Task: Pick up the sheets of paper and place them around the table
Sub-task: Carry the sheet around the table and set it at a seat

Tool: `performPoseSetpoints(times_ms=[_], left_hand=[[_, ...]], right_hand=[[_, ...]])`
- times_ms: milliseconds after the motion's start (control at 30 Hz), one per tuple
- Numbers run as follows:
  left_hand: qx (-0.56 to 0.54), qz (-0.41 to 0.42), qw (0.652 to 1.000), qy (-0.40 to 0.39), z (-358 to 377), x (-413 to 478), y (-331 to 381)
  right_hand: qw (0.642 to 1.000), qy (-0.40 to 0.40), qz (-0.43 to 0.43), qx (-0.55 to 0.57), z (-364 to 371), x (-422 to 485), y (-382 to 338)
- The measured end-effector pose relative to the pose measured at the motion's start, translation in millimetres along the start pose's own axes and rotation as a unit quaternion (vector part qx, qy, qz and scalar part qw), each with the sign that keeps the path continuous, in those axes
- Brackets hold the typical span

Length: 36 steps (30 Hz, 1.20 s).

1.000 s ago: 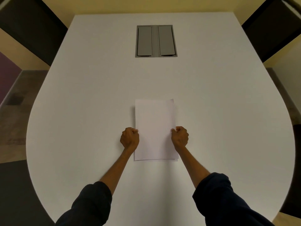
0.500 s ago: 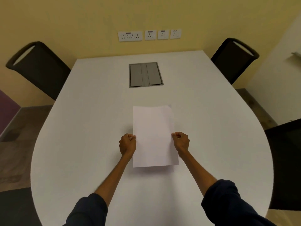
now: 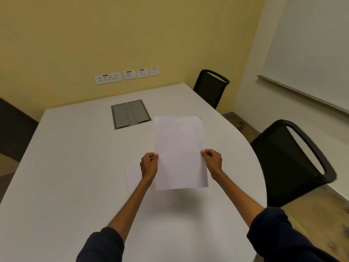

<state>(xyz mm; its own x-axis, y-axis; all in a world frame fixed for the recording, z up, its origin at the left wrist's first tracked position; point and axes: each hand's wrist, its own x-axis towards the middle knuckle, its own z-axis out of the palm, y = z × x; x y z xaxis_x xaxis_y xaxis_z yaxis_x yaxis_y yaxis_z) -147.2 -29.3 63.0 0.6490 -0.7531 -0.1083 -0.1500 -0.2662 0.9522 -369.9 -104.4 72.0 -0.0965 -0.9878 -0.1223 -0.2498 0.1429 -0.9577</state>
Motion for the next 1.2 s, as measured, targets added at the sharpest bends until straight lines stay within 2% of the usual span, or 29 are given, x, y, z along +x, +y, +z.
performPoseSetpoints(times_ms=[333,733,967,1200], left_hand=[[0.034,0.083,0.995,-0.041,118,-71,68],[0.005,0.118,0.993,0.005,284,-163,142],[0.037,0.136,0.990,0.030,355,-157,169],[0.018,0.112,0.991,0.071,435,-105,177]], right_hand=[[0.998,0.021,-0.056,0.010,-152,28,3],[0.996,0.001,-0.091,0.014,-342,95,13],[0.995,-0.008,-0.094,0.024,-389,159,20],[0.994,-0.030,-0.107,-0.011,-399,260,29]])
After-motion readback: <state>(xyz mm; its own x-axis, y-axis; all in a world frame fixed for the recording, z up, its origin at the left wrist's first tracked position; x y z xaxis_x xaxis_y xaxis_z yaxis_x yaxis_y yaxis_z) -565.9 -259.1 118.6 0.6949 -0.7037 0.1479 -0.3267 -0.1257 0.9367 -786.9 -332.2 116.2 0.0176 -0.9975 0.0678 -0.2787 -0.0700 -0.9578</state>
